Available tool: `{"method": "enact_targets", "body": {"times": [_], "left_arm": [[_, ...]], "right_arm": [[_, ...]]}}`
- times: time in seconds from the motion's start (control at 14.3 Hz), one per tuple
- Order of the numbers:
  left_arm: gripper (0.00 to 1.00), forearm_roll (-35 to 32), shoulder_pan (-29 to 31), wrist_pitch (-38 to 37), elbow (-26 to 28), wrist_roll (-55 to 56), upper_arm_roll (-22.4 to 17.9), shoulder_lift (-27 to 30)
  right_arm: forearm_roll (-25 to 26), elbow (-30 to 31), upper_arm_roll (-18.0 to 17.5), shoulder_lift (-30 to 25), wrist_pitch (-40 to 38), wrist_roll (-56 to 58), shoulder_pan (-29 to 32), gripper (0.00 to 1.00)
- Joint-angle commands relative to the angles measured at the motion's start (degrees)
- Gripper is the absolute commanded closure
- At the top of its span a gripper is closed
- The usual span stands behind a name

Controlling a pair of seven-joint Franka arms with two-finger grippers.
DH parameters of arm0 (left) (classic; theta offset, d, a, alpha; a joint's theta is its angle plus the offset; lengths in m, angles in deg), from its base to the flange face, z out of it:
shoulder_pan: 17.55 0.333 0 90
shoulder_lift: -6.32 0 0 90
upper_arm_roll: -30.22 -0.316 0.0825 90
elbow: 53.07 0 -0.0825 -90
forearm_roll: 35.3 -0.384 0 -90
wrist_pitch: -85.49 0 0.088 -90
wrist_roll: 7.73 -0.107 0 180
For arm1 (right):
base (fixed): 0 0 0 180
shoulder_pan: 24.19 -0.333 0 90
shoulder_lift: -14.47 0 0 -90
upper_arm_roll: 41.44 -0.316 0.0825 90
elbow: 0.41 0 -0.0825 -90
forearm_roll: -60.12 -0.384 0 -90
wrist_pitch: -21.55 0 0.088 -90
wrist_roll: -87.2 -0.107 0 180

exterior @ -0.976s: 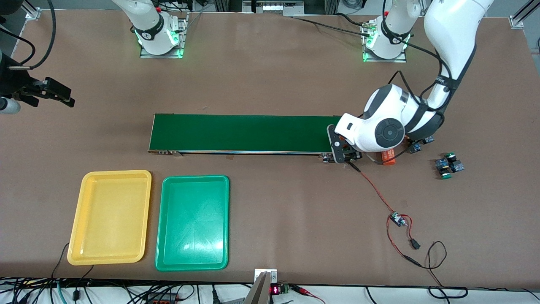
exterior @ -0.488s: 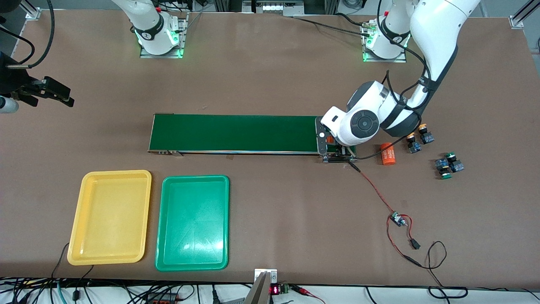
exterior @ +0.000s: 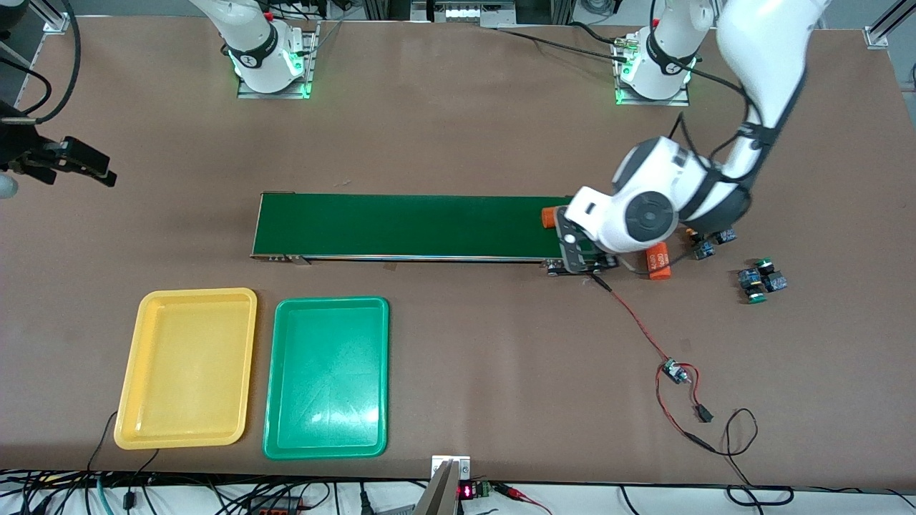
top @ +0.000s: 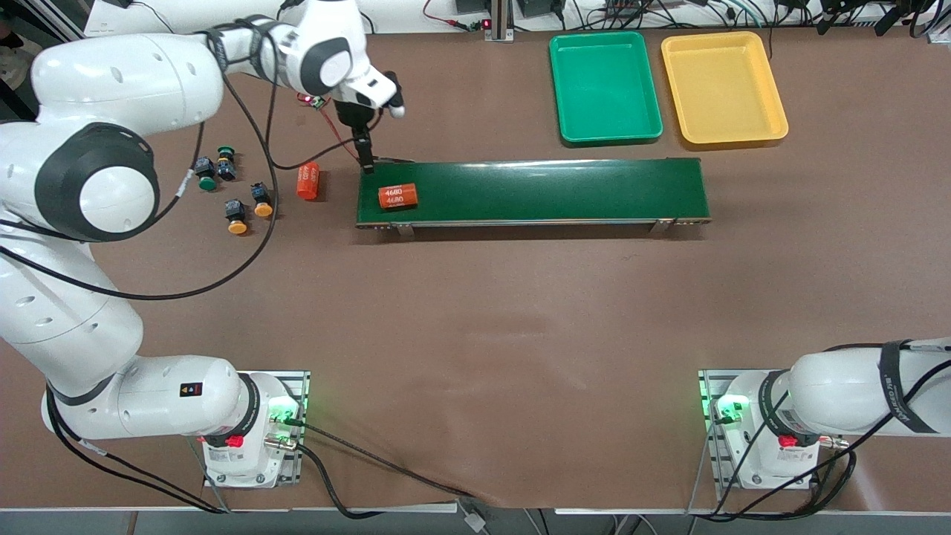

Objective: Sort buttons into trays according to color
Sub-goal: 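Carry the orange cylinder onto the conveyor belt and open the left gripper, then move the left gripper back and grasp a green-cap button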

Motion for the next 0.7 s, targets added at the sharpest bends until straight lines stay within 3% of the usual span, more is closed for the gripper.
{"method": "enact_targets", "body": {"times": [0.0, 0.35, 0.49, 0.63], "left_arm": [[0.0, -0.97, 4.49, -1.79, -1.09, 9.6, -0.11, 0.8], [0.0, -1.49, 12.5, -1.62, -2.77, 30.31, -1.87, 0.71], [0.0, -7.96, 12.07, -1.7, -4.42, 48.39, -2.84, 0.45], [0.0, -12.56, 12.59, -1.88, -8.98, 58.73, -3.36, -2.78]], "right_arm": [[0.39, -0.4, -0.84, -0.47, 0.51, 0.75, 0.08, 0.0], [1.18, -0.31, -0.93, -0.82, -0.02, 0.84, -0.71, 0.0], [1.27, 0.12, -1.02, -1.44, -0.1, 0.84, -0.71, 0.0], [1.45, 0.13, -1.02, -1.44, 0.33, 0.84, -0.8, 0.0]]}}
